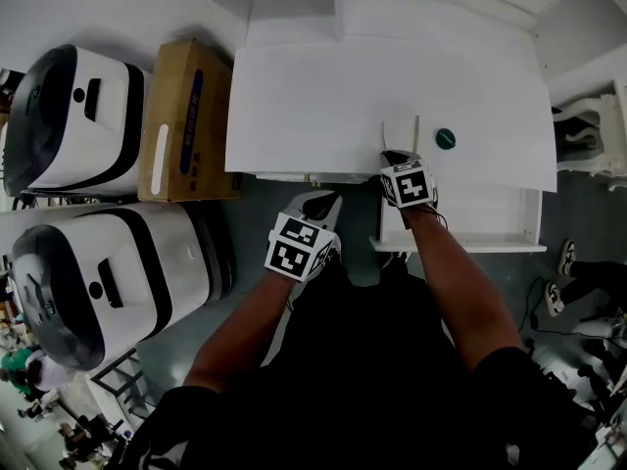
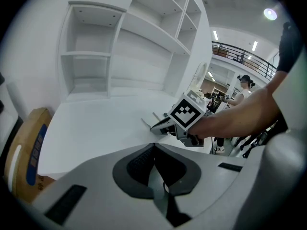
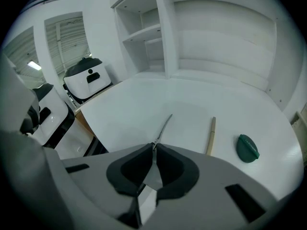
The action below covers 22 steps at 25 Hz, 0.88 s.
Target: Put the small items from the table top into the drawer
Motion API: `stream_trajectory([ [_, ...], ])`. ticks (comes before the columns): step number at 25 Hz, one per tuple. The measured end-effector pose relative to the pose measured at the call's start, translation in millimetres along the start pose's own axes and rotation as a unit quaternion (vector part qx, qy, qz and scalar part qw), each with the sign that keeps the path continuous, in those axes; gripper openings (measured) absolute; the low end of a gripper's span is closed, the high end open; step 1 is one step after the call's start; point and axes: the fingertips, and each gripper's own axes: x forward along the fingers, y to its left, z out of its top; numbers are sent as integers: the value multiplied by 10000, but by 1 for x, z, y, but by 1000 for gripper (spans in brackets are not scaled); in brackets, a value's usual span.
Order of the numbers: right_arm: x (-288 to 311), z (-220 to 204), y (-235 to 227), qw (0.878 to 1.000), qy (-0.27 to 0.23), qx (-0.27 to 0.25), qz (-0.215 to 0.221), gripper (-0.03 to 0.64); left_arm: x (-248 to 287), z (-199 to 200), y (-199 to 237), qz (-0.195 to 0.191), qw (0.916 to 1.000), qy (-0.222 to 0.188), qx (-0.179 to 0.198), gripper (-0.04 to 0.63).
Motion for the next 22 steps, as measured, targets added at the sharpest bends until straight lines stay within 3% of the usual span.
stream_trajectory([
  [22,-30,-5,3,9964,-247,701,407,28,8,2,-13,7,10000,-44,77,9],
])
